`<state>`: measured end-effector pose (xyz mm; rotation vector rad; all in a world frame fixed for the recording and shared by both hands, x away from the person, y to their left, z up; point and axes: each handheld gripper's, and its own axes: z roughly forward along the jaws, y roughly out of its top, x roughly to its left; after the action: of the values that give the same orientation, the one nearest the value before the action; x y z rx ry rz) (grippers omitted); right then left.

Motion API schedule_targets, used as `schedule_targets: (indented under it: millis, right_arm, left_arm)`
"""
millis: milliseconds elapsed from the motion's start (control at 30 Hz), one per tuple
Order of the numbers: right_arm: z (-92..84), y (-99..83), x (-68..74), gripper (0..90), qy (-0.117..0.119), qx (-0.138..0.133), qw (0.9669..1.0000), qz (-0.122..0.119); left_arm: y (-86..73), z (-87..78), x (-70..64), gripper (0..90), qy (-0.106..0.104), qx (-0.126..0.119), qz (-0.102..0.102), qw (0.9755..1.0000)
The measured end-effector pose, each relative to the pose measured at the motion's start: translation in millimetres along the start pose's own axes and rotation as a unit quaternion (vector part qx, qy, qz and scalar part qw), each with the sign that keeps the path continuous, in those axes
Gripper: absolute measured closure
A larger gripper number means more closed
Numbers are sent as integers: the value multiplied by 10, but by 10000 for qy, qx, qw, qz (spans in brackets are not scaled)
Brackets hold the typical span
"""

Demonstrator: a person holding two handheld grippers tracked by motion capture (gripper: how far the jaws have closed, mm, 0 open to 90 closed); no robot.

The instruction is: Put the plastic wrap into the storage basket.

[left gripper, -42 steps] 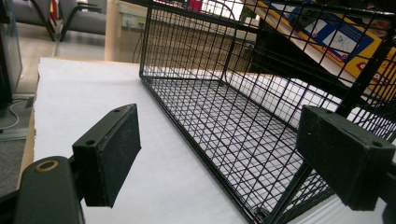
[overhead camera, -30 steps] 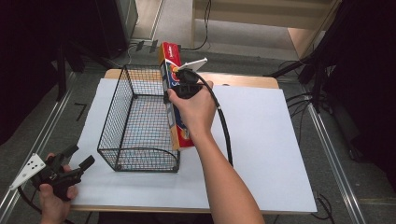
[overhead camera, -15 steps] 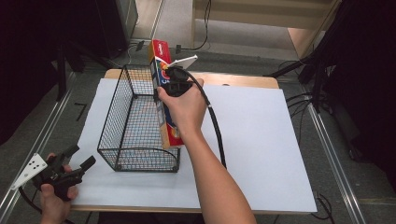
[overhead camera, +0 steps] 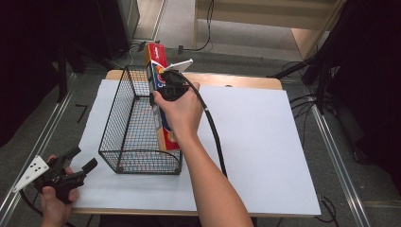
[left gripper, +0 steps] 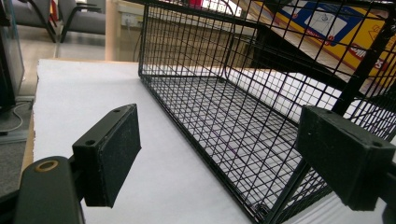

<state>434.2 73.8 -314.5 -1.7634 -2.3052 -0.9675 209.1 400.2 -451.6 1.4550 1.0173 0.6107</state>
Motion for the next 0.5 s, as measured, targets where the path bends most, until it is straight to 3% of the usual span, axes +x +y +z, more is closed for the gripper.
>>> schedule_targets:
  millis: [400, 500]
  right_arm:
    - [122, -87, -5, 422, 2, -6, 10000, -28]
    - [160, -112, 41, 421, -105, -37, 9998, -165]
  left_arm:
    - [0, 2, -3, 142, 11, 3, -6, 10000]
    - [0, 1, -1, 142, 9, 3, -3, 10000]
